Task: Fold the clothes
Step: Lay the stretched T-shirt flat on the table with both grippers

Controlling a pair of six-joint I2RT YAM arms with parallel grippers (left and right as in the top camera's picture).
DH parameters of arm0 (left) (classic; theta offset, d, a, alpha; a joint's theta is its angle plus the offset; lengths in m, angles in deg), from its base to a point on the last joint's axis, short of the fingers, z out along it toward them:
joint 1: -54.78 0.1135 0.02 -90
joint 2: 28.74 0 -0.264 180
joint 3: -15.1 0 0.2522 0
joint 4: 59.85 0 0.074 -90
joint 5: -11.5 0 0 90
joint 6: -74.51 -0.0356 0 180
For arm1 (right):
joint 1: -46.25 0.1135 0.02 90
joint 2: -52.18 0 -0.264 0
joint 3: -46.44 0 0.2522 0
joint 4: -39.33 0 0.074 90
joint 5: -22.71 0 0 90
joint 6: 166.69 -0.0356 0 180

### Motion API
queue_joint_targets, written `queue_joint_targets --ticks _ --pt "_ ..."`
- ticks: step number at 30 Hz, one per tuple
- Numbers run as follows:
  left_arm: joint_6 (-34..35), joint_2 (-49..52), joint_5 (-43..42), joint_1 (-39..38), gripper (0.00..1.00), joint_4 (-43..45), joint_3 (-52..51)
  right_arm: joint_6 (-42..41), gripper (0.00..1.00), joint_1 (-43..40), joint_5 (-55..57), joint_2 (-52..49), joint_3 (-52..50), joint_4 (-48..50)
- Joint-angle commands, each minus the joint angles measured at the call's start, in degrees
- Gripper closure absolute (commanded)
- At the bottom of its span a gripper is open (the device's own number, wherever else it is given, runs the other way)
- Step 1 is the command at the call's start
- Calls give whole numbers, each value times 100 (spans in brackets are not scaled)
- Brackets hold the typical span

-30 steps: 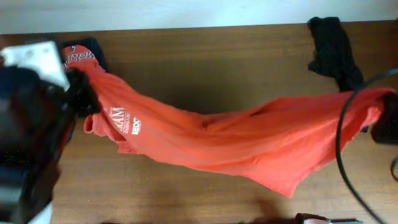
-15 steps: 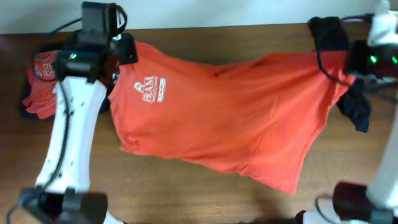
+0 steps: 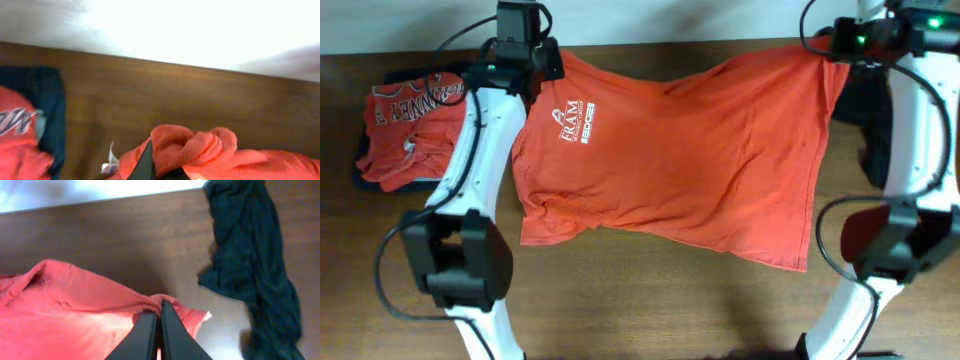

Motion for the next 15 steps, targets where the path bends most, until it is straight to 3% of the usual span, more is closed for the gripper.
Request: queue_joint_targets --ticks 1,13,14,15 --pt "31 516 9 4 99 562 15 48 96 144 -138 -568 28 472" --pt "26 1475 960 7 99 2367 15 22 96 520 -92 -1298 28 2090" --pt "26 1480 990 11 99 2463 15 -2 95 518 -90 -1298 31 2177" --pt "24 1480 999 11 94 2549 15 -48 88 518 -83 -1296 31 2234"
